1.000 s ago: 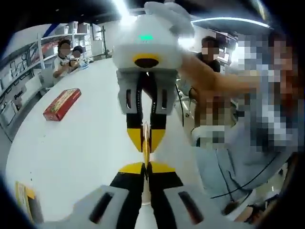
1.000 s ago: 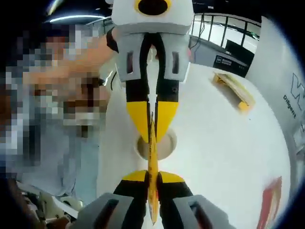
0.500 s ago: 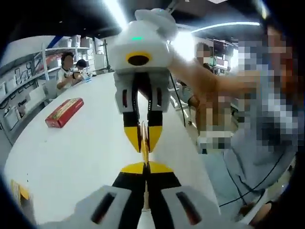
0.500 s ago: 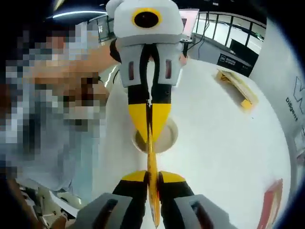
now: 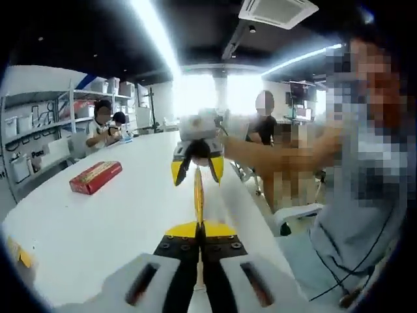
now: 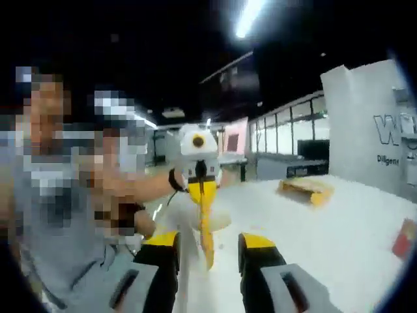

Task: Tear open the coffee pouch, take out the coffee, and pour the coffee from the pouch into the cup

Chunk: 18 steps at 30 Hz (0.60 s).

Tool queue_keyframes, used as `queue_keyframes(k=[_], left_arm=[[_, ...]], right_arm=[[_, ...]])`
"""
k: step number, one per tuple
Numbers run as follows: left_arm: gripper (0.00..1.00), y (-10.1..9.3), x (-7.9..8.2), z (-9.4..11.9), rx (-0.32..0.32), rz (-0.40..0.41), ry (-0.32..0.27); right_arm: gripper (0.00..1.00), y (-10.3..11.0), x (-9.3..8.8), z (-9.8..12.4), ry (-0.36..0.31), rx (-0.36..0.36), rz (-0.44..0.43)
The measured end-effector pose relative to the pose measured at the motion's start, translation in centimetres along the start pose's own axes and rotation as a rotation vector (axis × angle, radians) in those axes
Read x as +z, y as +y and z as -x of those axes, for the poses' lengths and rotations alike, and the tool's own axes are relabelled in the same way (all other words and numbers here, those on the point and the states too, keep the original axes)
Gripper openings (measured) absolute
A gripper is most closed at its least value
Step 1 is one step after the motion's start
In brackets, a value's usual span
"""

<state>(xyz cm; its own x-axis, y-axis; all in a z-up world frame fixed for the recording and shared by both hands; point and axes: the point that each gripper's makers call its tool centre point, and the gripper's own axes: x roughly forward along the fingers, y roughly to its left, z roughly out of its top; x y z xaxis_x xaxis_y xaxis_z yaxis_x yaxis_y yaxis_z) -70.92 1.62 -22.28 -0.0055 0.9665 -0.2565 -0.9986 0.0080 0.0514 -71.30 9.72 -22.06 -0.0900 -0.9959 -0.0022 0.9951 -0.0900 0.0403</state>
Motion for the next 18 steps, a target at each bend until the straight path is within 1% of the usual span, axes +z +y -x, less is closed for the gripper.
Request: queue_keyframes(k=[2,4,5,7,9,11,12,15,17,18], left_arm=[[0.02,0.1,0.5,0.0,-0.002,0.003,-0.049],[0.02,0.0,0.7,0.0,-0.007,0.016,-0.084],[0.02,-0.1,1.0,-0.1,-0.015,0.027,-0.113],[0.02,-0.3,1.1,-0.2,-0.022,0.034,-0.143],[0.02,-0.2,1.1,-0.4,-0.017,0.038,-0.158],[0.02,-0.2,0.8,-0.6,-0.02,0.047,-0.167],[0.02,-0.1,0.7,-0.7,-0.017,0.05,-0.168],[0.02,-0.3,0.3,-0.6,-0.019,0.065,-0.191],[0.02,-0.2,0.1,-0.5,-0.026,0.076,-0.208],[0.03,-0.1,0.2,-0.3,-0.027,0.081,-0.22]], right_arm=[[0.36,-0.2,0.9,0.5,-0.161,-0.032,-0.03],[0.34,-0.3,0.8,0.5,-0.241,-0.05,-0.064],[0.33,-0.5,0.8,0.3,-0.272,-0.065,-0.072],[0.3,-0.2,0.8,-0.6,-0.326,-0.076,-0.118],[0.28,-0.3,1.1,-1.3,-0.388,-0.082,-0.158],[0.26,-0.2,1.4,-2.0,-0.441,-0.085,-0.176],[0.25,0.0,1.5,-2.4,-0.456,-0.076,-0.182],[0.22,0.5,1.6,-3.4,-0.468,-0.057,-0.188],[0.13,0.7,1.9,-3.7,-0.475,-0.05,-0.192],[0.12,0.7,2.0,-3.7,-0.478,-0.05,-0.198]])
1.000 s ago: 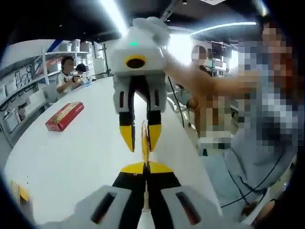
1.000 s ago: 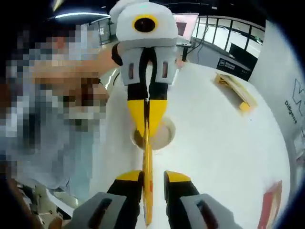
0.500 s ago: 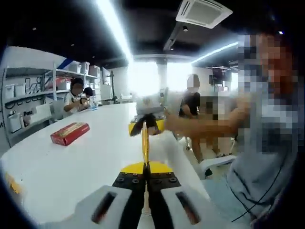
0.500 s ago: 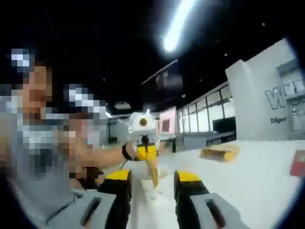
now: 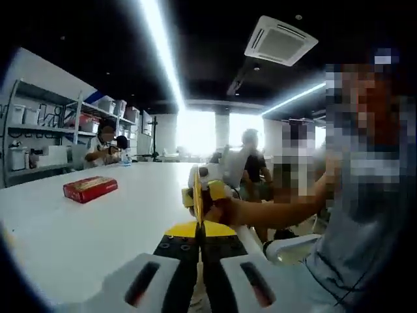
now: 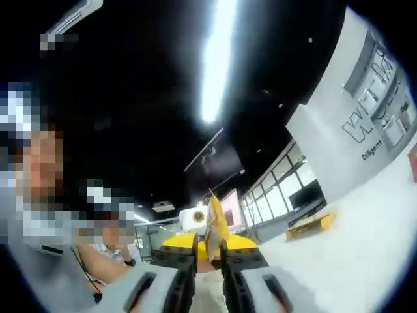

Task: Tear open the coffee pouch, take out the coffee, and pour the coffee from the pouch into the cup

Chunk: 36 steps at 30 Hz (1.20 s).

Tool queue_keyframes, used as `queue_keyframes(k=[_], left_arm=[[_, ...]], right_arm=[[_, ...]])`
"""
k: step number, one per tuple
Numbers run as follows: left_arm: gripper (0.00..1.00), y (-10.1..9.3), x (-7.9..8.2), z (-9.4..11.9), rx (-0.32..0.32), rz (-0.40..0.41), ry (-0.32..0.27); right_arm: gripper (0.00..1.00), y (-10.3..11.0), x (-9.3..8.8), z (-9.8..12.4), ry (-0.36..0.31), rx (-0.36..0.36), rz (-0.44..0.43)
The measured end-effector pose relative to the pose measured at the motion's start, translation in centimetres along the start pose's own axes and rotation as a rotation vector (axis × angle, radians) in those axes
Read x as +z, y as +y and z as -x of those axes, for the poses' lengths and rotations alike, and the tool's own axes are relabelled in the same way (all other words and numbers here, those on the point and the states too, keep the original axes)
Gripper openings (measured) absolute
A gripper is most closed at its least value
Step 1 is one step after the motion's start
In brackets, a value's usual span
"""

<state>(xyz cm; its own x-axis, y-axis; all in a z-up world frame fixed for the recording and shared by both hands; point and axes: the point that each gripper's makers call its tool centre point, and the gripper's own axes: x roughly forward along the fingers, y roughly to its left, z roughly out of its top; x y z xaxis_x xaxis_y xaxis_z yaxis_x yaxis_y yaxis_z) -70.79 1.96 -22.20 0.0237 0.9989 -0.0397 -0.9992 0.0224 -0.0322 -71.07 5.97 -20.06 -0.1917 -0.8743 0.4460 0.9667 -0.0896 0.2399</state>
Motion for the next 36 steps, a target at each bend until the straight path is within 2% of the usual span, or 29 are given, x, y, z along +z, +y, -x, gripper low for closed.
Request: queue_keyframes(k=[5,7,12,14,20,24,29,36], left_arm=[[0.03,0.4,-0.1,0.5,0.007,0.011,-0.022],[0.03,0.5,-0.1,0.6,0.009,0.018,-0.035],[0.03,0.6,-0.1,0.8,0.004,0.042,-0.062],[0.04,1.1,-0.5,1.0,0.019,0.05,-0.055],[0.05,1.1,-1.2,1.3,0.007,0.113,-0.068],[0.08,1.2,-1.6,1.3,0.021,0.102,-0.058],[0.14,1.3,-1.9,1.2,0.024,0.11,-0.063],[0.15,0.7,-1.7,0.9,0.013,0.095,-0.072]], right_arm=[[0.15,0.0,0.6,-0.3,-0.024,-0.011,0.028],[0.1,0.0,0.9,-0.4,-0.022,-0.002,0.027],[0.09,-0.1,1.0,-1.0,0.0,-0.008,0.054],[0.09,-0.3,0.6,-1.2,0.035,-0.02,0.081],[0.09,-0.4,0.2,-1.9,0.138,-0.031,0.102],[0.09,-0.5,0.0,-2.2,0.193,-0.043,0.145],[0.09,-0.6,0.0,-2.1,0.243,-0.059,0.175],[0.08,-0.8,-0.1,-1.9,0.294,-0.079,0.185]])
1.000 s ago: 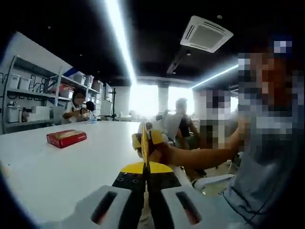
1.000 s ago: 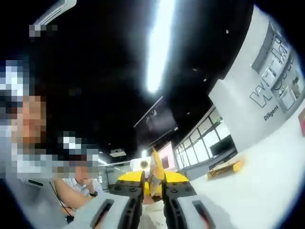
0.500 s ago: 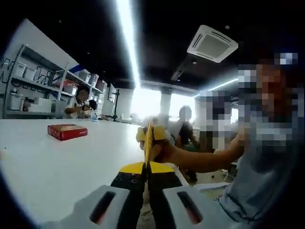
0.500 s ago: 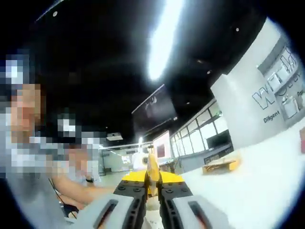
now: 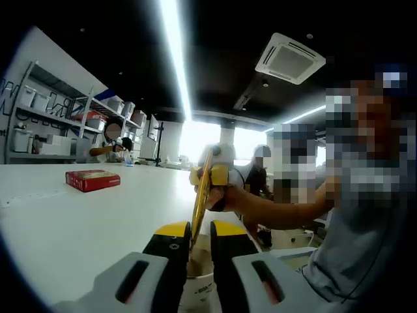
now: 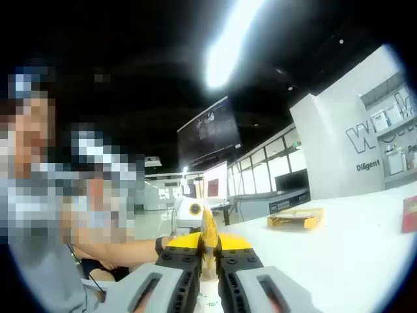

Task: Tear open the coffee pouch, take out the coffee, and pour the coffee from the pouch into the cup

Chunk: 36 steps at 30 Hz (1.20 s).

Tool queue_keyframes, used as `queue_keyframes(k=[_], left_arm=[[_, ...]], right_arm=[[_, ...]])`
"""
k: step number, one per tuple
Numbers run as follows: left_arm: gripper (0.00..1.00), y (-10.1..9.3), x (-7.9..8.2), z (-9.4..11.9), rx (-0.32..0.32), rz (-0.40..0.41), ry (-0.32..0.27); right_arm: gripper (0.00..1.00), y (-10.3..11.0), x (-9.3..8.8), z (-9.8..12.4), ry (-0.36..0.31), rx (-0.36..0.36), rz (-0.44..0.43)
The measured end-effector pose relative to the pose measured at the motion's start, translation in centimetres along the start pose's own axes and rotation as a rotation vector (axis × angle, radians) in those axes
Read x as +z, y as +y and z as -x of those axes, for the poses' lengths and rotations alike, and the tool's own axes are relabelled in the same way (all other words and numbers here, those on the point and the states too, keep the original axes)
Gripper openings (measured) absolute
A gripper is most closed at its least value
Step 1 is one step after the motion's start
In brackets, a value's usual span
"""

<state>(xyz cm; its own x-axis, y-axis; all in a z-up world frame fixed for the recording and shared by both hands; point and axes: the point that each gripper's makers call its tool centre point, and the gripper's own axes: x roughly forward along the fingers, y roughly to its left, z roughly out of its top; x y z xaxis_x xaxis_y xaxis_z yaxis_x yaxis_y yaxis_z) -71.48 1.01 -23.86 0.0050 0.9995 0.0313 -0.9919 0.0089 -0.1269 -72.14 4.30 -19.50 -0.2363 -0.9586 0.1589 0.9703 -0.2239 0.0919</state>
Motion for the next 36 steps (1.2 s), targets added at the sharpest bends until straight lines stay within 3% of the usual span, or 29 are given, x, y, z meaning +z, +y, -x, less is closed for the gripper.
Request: queue_keyframes(k=[7,9,11,14,17,21,24,28,36], left_arm=[[0.16,0.3,0.5,0.4,0.017,-0.029,-0.043],[0.16,-0.2,1.1,0.4,-0.004,-0.009,-0.082],[0.15,-0.7,1.8,0.2,-0.009,-0.065,-0.12],[0.13,-1.1,1.2,0.0,0.005,-0.113,-0.098],[0.13,-0.9,1.4,0.5,0.007,-0.108,-0.092],[0.13,-0.9,2.4,1.4,0.0,-0.084,-0.135],[0.13,0.0,2.2,1.8,0.006,-0.085,-0.12],[0.14,0.3,1.4,1.4,0.007,-0.091,-0.087],[0.1,-0.6,1.3,0.8,0.012,-0.089,-0.097]], right_arm=[[0.08,0.5,-0.1,-0.4,0.071,-0.014,0.029],[0.08,0.6,0.0,-0.5,0.083,-0.017,0.034],[0.08,0.8,0.0,-0.8,0.101,-0.015,0.043],[0.08,1.0,-0.2,-1.3,0.118,-0.008,0.05],[0.08,1.1,-0.5,-1.5,0.128,-0.008,0.055],[0.08,1.5,-0.4,-1.5,0.128,-0.007,0.053],[0.08,1.4,-0.1,-1.4,0.128,-0.008,0.058],[0.08,1.1,0.4,-1.4,0.124,-0.018,0.065],[0.08,1.3,0.2,-1.1,0.113,-0.028,0.062]])
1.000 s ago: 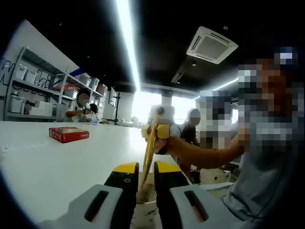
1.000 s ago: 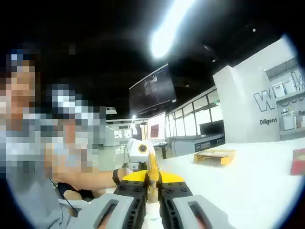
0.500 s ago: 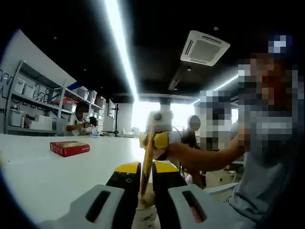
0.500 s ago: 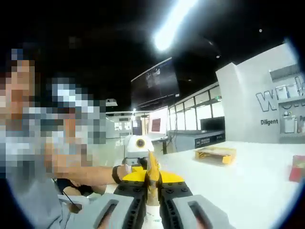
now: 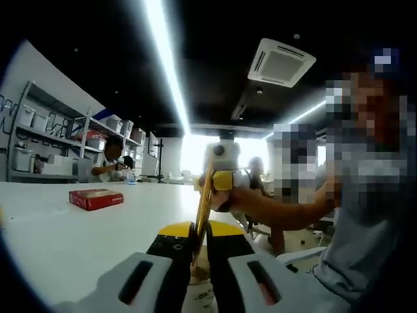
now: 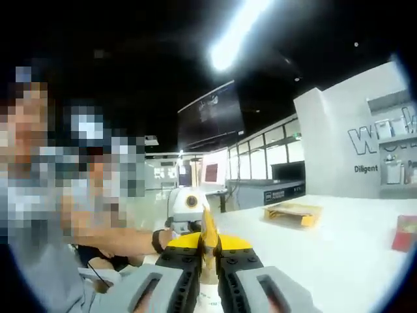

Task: Tear open the coffee pouch, take out the coffee, and pour the coffee from the pouch into the cup

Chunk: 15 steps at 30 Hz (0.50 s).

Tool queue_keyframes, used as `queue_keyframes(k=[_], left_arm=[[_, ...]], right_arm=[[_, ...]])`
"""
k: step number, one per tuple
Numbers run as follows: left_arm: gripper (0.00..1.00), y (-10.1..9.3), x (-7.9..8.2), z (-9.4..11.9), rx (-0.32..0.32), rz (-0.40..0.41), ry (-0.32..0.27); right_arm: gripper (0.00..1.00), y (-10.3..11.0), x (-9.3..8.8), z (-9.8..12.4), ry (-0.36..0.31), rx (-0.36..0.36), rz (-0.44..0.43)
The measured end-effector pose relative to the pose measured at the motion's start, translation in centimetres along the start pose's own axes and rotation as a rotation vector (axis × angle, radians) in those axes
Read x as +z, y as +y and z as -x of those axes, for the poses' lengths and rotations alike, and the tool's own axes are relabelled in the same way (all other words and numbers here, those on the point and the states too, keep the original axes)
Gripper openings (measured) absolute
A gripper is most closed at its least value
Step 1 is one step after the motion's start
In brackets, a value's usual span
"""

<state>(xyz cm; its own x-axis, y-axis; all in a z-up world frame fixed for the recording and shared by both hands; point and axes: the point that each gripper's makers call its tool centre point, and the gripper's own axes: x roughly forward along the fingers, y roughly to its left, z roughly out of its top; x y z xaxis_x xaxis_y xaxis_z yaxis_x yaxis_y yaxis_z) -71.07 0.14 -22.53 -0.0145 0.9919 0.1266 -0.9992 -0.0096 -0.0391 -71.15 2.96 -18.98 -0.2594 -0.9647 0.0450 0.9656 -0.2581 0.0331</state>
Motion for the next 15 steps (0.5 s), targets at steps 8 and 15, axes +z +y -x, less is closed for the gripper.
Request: queue_keyframes(k=[8,15], left_arm=[[0.12,-0.3,0.07,-0.18,-0.001,-0.002,-0.047],[0.14,-0.37,-0.62,-0.58,-0.005,0.018,-0.053]], right_arm=[[0.08,-0.14,-0.36,0.5,-0.096,0.016,0.012],[0.08,0.28,-0.86,0.59,-0.099,0.152,0.106]])
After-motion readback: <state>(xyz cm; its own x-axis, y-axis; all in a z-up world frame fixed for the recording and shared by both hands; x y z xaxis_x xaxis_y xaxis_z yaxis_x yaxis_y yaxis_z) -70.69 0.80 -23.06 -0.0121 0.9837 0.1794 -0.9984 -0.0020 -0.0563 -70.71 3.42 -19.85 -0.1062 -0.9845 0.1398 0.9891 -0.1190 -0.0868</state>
